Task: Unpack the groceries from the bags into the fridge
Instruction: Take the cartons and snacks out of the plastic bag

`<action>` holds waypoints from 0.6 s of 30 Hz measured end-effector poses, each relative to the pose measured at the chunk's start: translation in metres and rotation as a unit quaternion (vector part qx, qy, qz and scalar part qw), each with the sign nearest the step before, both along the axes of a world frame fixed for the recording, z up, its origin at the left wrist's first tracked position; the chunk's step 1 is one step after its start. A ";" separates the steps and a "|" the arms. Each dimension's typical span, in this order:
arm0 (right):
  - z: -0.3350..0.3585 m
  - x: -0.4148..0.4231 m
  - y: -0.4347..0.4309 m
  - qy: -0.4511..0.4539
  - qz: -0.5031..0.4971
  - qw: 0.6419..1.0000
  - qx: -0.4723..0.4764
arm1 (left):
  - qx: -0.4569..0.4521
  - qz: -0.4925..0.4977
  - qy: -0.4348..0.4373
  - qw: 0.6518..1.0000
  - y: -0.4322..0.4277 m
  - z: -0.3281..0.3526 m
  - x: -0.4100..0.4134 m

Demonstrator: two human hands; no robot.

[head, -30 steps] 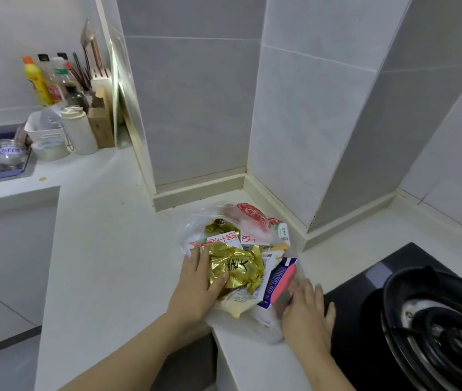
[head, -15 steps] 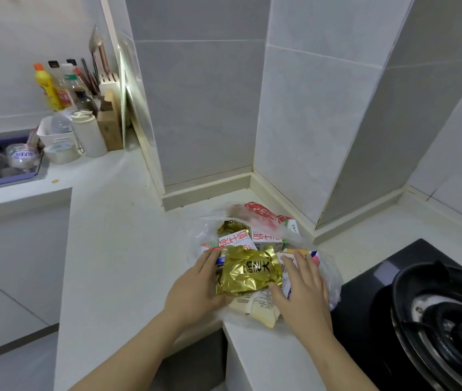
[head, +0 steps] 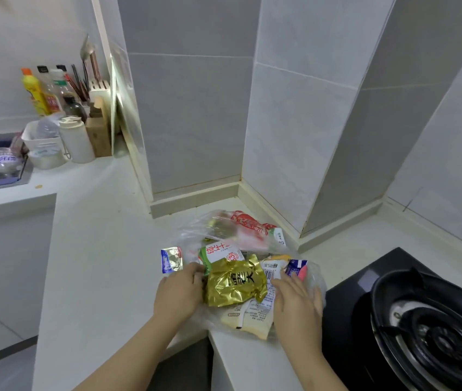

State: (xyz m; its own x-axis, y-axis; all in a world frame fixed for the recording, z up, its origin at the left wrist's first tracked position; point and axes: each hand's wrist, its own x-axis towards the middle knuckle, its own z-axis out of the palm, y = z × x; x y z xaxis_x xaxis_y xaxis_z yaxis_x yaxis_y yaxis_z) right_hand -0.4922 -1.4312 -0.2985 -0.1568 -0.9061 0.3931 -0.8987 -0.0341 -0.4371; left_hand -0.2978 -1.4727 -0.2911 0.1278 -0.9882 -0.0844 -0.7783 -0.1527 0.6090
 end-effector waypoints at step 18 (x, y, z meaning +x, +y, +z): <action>0.014 0.036 -0.029 0.030 0.137 0.976 0.166 | -0.125 -0.099 -0.035 0.987 0.014 -0.014 0.010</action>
